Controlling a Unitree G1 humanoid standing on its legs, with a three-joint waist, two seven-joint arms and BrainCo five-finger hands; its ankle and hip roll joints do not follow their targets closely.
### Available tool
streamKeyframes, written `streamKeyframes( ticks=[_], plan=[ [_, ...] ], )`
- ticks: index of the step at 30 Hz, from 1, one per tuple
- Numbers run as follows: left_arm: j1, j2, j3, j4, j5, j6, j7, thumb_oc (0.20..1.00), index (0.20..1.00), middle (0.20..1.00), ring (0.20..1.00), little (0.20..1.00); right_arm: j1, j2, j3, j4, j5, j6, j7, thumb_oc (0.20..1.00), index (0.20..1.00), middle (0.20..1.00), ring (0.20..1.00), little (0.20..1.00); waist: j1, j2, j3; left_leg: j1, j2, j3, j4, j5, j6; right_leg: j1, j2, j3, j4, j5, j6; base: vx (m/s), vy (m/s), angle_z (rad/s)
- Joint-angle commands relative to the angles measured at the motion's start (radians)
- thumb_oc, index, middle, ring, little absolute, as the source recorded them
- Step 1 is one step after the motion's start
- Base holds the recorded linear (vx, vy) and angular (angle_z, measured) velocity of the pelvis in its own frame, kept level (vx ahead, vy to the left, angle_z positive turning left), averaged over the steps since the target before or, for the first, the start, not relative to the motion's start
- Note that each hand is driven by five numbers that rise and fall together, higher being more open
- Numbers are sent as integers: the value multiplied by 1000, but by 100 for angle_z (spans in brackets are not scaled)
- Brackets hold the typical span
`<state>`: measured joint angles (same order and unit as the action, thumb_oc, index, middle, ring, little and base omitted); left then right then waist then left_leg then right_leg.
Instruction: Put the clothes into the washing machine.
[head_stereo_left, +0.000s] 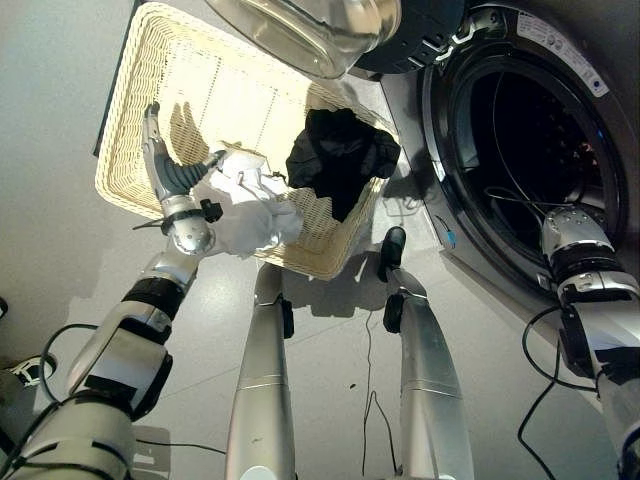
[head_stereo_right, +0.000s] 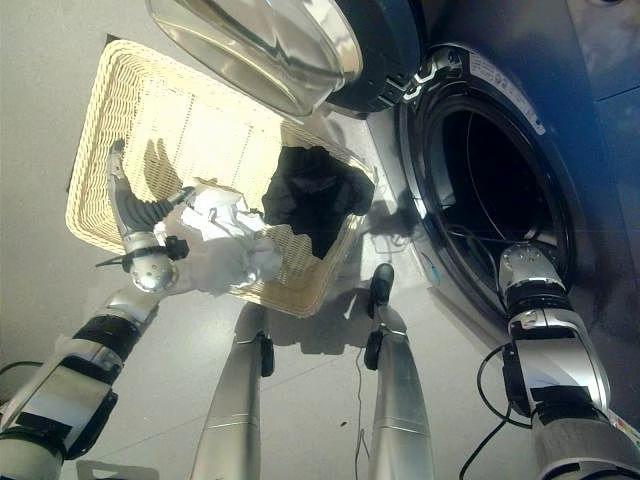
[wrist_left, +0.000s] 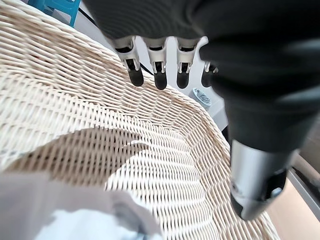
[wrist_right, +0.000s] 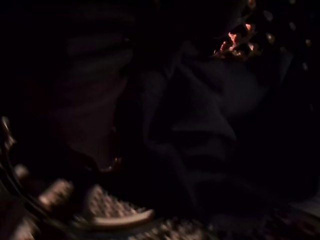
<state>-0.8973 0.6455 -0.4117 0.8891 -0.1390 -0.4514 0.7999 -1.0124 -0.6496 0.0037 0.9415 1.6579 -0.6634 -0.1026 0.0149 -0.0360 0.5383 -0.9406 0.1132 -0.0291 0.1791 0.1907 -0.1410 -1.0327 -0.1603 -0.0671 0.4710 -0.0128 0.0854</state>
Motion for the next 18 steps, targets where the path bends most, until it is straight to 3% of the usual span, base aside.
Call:
streamKeyframes(
  ticks=[1,3,6,8,11,14,18],
  plan=[
    [-45,27,-3,-4,62,-13,-49,1000,1000,1000,1000,1000,-26,-214,-8,-34,-61,43,83,1000,1000,1000,1000,1000,-23,-24,-18,-1,-48,-32,88,-96,38,87,46,-54,-169,135,30,0,0,0],
    [-43,18,-38,-15,120,-14,-76,1000,1000,1000,1000,1000,-3,-218,-7,21,-85,109,120,1000,1000,1000,1000,1000,-17,-24,-18,4,-56,-36,92,-99,39,93,46,-59,-166,134,31,17,-16,0],
    [-69,7,-89,-15,152,-10,-124,1000,1000,1000,1000,1000,-21,-214,28,61,-154,124,115,1000,1000,1000,1000,1000,-10,-19,-18,4,-63,-39,90,-97,43,93,41,-65,-171,137,29,12,-10,6],
    [-117,6,-184,-24,170,-1,-272,1000,1000,1000,1000,1000,-62,-211,105,114,-375,197,13,1000,1000,1000,1000,1000,-5,-10,-18,2,-70,-37,92,-99,48,90,33,-74,-168,142,33,4,-24,8],
    [-164,9,-285,-41,172,25,-351,1000,1000,1000,1000,1000,-107,-223,204,169,-606,304,-72,1000,1000,1000,1000,1000,-2,-4,-18,-4,-74,-35,94,-96,53,86,31,-78,-172,151,35,-8,-2,6],
    [-241,17,-395,-25,214,46,-448,1000,1000,1000,1000,1000,-161,-225,303,245,-777,439,-131,1000,1000,1000,1000,1000,-5,-1,-18,-7,-71,-26,93,-94,57,80,29,-81,-171,154,37,-7,12,3],
    [-318,-9,-510,-23,212,103,-512,1000,1000,1000,1000,1000,-200,-191,399,271,-907,519,-197,1000,1000,1000,1000,1000,-12,6,-18,-15,-69,-14,93,-90,63,69,33,-77,-165,154,38,1,38,1]
  ],
)
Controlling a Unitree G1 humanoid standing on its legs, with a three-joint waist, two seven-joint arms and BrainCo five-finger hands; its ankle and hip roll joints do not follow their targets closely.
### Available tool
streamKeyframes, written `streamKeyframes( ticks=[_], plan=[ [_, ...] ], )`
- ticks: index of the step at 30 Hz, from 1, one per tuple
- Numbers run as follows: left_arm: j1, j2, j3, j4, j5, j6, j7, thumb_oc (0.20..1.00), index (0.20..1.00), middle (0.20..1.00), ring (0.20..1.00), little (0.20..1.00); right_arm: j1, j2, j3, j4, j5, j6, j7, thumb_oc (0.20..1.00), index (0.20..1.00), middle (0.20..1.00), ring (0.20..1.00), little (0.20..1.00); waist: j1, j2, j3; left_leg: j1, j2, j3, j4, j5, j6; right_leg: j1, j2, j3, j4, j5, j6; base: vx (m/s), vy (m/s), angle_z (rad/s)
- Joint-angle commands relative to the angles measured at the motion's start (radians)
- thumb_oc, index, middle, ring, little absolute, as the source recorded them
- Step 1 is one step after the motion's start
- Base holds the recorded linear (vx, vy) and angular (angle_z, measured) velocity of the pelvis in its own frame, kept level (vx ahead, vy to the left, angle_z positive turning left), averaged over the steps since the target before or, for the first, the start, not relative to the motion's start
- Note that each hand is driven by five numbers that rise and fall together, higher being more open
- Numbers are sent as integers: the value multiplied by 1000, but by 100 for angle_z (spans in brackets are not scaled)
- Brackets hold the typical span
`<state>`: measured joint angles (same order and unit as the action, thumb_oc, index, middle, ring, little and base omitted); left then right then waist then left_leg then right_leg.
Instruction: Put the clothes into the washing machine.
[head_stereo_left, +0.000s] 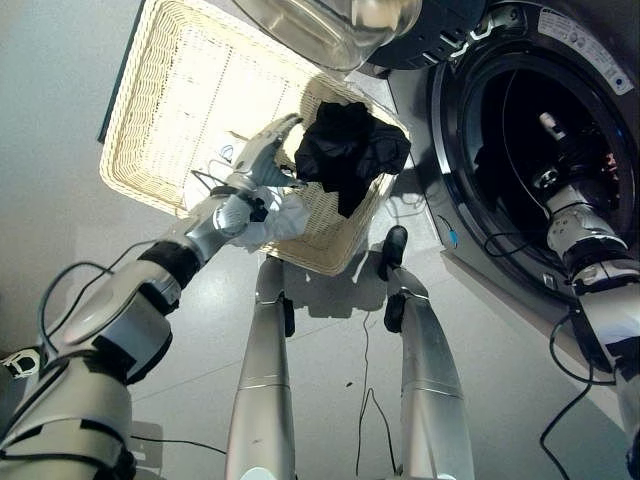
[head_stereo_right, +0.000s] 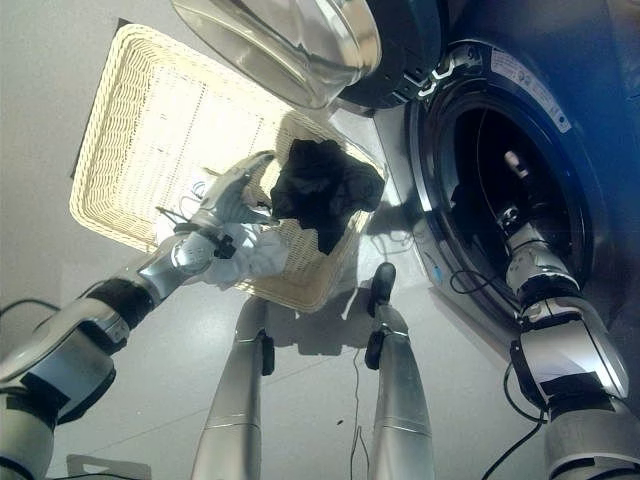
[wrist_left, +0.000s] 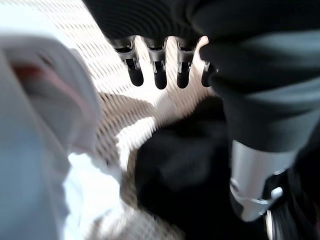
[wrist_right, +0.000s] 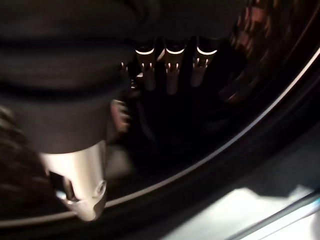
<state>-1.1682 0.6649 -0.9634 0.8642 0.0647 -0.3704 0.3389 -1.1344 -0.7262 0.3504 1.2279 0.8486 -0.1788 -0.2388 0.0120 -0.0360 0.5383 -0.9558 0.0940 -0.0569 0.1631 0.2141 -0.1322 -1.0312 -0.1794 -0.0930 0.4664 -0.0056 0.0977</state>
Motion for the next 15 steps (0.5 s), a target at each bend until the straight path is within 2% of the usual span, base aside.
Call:
streamKeyframes(
  ticks=[1,3,7,9,10,15],
  plan=[
    [-68,-39,20,8,-4,47,-79,1000,1000,1000,1000,1000,-93,-101,68,-17,-128,50,-72,1000,1000,1000,1000,1000,-11,7,-18,-2,-48,17,108,-113,54,65,52,-50,-160,147,26,-7,34,0],
    [-107,-68,-14,31,-7,90,-120,1000,1000,1000,1000,1000,-119,-63,108,-26,-190,72,-113,1000,1000,1000,1000,1000,-18,8,-18,-8,-48,20,106,-113,54,55,55,-44,-162,148,29,0,0,0],
    [-143,-99,-21,78,36,119,-104,1000,1000,1000,1000,1000,-140,-20,138,-44,-236,73,-148,1000,1000,1000,1000,1000,-26,4,-18,-16,-43,26,102,-114,53,44,58,-38,-162,145,32,-1,8,0],
    [-174,-119,-26,125,103,143,-31,1000,1000,1000,1000,1000,-139,12,154,-69,-292,51,-175,1000,1000,1000,1000,1000,-36,0,-18,-24,-40,30,100,-113,49,35,61,-31,-164,143,30,-5,42,-1],
    [-174,-120,-26,126,109,144,-25,1000,1000,1000,1000,1000,-138,13,155,-71,-294,51,-176,1000,1000,1000,1000,1000,-36,0,-18,-24,-40,30,101,-113,49,35,61,-31,-164,143,30,-3,48,-1],
    [-223,-137,-14,222,180,139,138,1000,1000,1000,1000,1000,-110,75,174,-164,-400,23,-247,1000,1000,1000,1000,1000,-58,-14,-18,-35,-30,40,89,-111,39,18,67,-16,-169,136,31,-9,36,-1]
  ],
)
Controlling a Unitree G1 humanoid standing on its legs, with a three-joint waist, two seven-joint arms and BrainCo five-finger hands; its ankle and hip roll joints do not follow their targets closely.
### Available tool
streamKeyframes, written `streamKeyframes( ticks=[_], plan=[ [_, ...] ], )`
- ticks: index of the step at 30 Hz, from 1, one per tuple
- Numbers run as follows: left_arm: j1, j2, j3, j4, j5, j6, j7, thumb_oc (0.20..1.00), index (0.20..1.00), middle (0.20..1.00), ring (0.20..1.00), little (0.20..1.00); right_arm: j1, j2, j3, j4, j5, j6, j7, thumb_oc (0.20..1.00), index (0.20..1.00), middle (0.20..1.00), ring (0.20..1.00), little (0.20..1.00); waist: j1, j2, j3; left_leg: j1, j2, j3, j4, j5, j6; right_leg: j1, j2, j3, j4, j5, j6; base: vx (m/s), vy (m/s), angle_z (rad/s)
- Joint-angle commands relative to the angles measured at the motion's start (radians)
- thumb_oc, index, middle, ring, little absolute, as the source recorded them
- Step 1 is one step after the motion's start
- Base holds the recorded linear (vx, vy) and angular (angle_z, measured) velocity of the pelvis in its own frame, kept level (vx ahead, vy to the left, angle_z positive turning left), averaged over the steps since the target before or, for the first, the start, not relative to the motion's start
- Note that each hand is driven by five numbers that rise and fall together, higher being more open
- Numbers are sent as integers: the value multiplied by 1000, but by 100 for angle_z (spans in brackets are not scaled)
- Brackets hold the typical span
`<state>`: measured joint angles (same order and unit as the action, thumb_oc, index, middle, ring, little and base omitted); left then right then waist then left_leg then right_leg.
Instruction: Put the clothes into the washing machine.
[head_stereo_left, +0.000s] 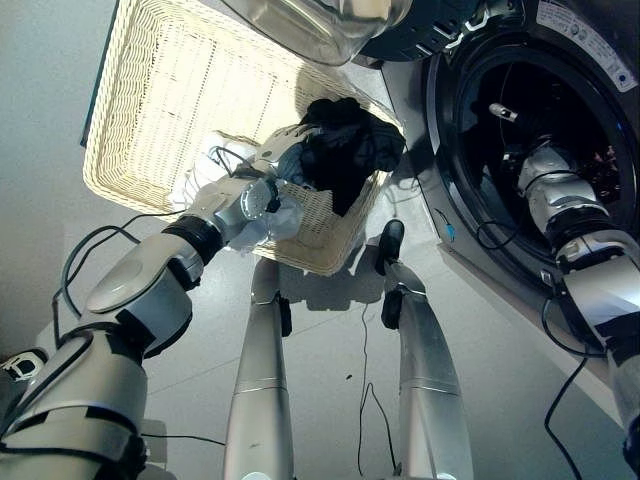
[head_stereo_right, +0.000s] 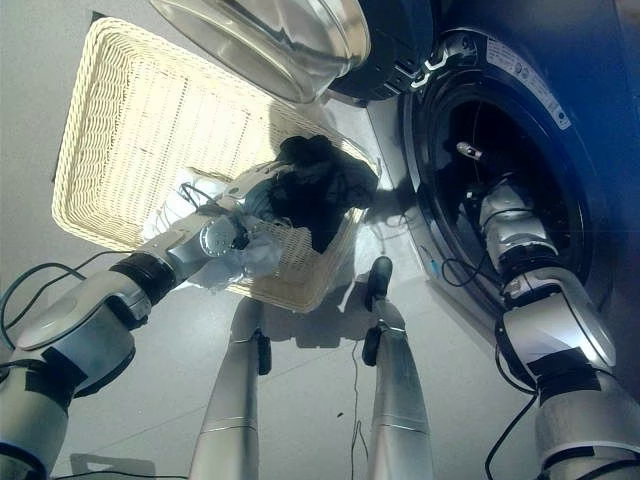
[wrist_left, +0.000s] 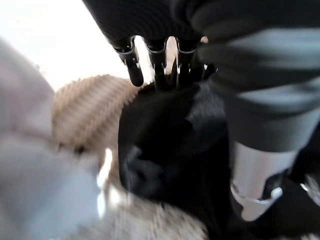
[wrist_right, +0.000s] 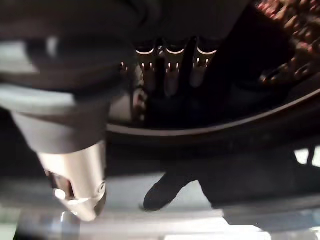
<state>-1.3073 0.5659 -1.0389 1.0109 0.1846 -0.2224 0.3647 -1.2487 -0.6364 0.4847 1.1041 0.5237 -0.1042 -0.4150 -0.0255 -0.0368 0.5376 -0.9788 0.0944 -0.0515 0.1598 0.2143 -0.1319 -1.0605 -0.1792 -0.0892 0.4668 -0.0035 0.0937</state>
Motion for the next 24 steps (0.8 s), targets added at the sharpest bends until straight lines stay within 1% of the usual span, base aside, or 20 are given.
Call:
streamKeyframes(
  ticks=[1,2,3,5,9,12,14,21,24],
  plan=[
    [-88,-42,70,95,93,-11,158,1000,1000,1000,1000,1000,19,0,40,-75,-87,-55,-93,1000,1000,1000,1000,1000,-27,-19,-18,-17,-28,36,91,-112,36,42,70,-17,-171,133,35,0,0,0],
    [-90,-43,73,111,107,-19,200,1000,1000,1000,1000,1000,31,7,43,-98,-107,-60,-113,1000,1000,1000,1000,1000,-32,-23,-18,-20,-26,37,90,-111,34,39,72,-14,-172,132,34,-13,20,-4],
    [-91,-44,73,115,112,-23,217,1000,1000,1000,1000,1000,34,10,44,-106,-112,-61,-118,1000,1000,1000,1000,1000,-33,-24,-18,-20,-26,38,89,-111,33,39,73,-13,-172,131,34,-14,24,-5],
    [-101,-56,100,153,145,-32,340,1000,1000,1000,1000,1000,72,39,39,-155,-152,-83,-156,1000,1000,1000,1000,1000,-45,-33,-18,-29,-21,42,84,-110,30,30,79,-8,-173,127,32,-16,32,-7],
    [-103,-68,121,200,193,-36,422,1000,1000,1000,1000,1000,111,74,32,-221,-190,-101,-203,1000,1000,1000,1000,1000,-59,-47,-18,-40,-16,44,77,-109,24,18,86,0,-181,128,32,-14,11,-4],
    [-102,-73,126,209,202,-35,428,1000,1000,1000,1000,1000,118,82,34,-236,-201,-106,-217,1000,1000,1000,1000,1000,-62,-51,-18,-43,-15,44,77,-110,23,16,88,2,-182,128,32,-6,1,-6],
    [-97,-89,129,231,226,-45,407,1000,1000,1000,1000,1000,137,98,34,-284,-227,-111,-249,1000,1000,1000,1000,1000,-73,-64,-18,-47,-14,46,75,-110,22,11,94,7,-187,133,33,-10,-1,-6],
    [-97,-107,116,247,225,-81,357,1000,1000,1000,1000,1000,135,108,37,-332,-263,-103,-283,1000,1000,1000,1000,1000,-83,-76,-18,-50,-13,45,76,-110,21,8,96,13,-191,139,37,-2,0,0],
    [-96,-113,101,245,218,-116,283,1000,1000,1000,1000,1000,136,110,29,-347,-266,-108,-293,1000,1000,1000,1000,1000,-87,-79,-18,-51,-16,42,78,-112,22,9,97,15,-194,144,40,0,0,0]
  ],
)
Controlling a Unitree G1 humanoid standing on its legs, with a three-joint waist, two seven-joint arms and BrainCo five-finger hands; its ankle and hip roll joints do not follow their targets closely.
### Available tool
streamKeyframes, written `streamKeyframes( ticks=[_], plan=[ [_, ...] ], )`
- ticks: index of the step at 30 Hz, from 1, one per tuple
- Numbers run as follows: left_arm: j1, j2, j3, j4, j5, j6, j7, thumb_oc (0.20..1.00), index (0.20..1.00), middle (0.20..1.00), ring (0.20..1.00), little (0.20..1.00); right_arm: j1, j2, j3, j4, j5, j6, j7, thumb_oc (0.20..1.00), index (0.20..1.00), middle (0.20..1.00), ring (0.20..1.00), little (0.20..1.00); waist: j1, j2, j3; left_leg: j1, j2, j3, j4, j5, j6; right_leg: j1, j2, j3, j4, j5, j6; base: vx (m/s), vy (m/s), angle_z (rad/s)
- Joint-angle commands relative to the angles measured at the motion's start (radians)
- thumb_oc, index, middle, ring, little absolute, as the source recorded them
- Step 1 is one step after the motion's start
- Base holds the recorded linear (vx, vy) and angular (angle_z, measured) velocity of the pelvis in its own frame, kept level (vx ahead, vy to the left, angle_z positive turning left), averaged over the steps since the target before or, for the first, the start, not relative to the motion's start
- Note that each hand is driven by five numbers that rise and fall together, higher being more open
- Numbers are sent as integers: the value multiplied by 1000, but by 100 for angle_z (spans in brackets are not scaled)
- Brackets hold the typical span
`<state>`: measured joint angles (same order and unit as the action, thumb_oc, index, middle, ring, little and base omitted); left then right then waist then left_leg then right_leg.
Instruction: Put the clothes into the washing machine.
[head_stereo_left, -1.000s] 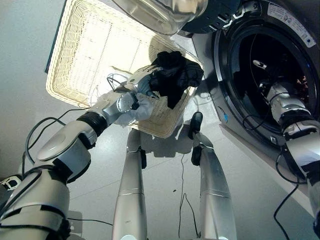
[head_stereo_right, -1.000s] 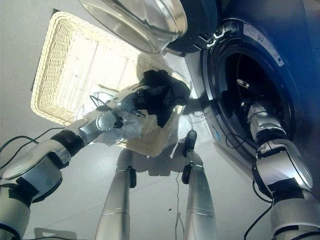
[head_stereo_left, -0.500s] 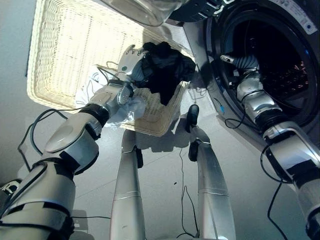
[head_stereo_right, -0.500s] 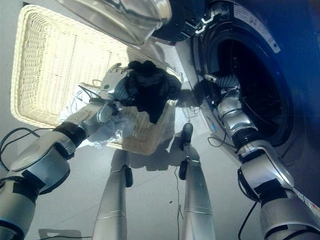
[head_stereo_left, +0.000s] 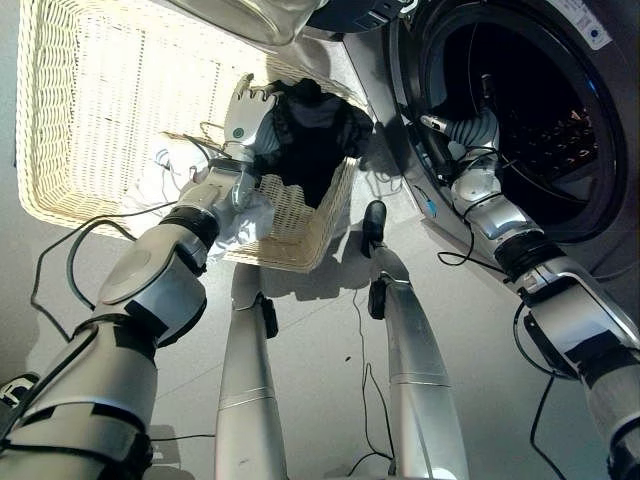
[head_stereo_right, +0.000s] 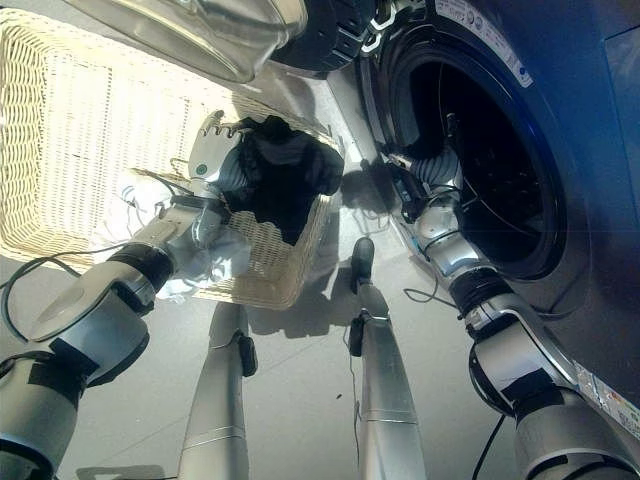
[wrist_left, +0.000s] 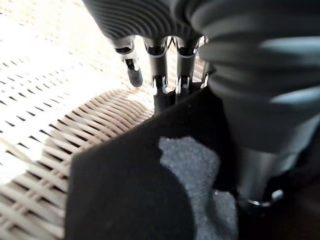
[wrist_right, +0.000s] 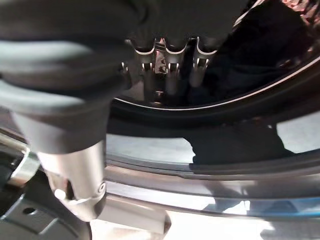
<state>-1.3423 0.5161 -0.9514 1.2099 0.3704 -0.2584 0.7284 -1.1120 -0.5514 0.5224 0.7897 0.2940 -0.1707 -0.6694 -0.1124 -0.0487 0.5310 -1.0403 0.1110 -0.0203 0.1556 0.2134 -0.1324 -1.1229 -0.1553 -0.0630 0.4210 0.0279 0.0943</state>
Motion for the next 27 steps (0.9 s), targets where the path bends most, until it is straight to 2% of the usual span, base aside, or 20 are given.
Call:
streamKeyframes(
  ticks=[1,7,13,18,27],
  plan=[
    [-60,-64,11,43,33,-86,-93,1000,1000,1000,1000,1000,2,26,-9,-37,-38,-41,-41,1000,1000,1000,1000,1000,-1,-68,-11,10,-32,10,83,-112,22,71,73,-11,-149,114,40,0,0,0],
    [-41,-79,-1,23,-15,-129,-259,1000,1000,1000,1000,1000,8,32,-16,-68,-50,-25,-52,1000,1000,1000,1000,1000,-4,-70,-11,9,-34,9,91,-117,25,68,74,-7,-146,116,42,0,0,0],
    [-17,-87,-10,7,-22,-130,-370,1000,1000,1000,1000,1000,12,28,-21,-84,-52,-13,-52,1000,1000,1000,1000,1000,-8,-67,-11,12,-37,12,99,-123,28,68,74,-1,-144,117,43,0,0,0],
    [21,-92,-3,-7,-31,-117,-398,1000,1000,1000,1000,1000,23,27,-28,-107,-60,-2,-59,1000,1000,1000,1000,1000,-7,-66,-11,16,-40,12,103,-128,30,73,74,1,-147,117,43,0,0,0],
    [89,-103,32,-7,10,-95,-302,1000,1000,1000,1000,1000,49,32,-43,-133,-64,4,-79,1000,1000,1000,1000,1000,4,-74,-11,16,-42,2,107,-132,35,78,73,-8,-146,118,43,2,-14,0]
  ],
)
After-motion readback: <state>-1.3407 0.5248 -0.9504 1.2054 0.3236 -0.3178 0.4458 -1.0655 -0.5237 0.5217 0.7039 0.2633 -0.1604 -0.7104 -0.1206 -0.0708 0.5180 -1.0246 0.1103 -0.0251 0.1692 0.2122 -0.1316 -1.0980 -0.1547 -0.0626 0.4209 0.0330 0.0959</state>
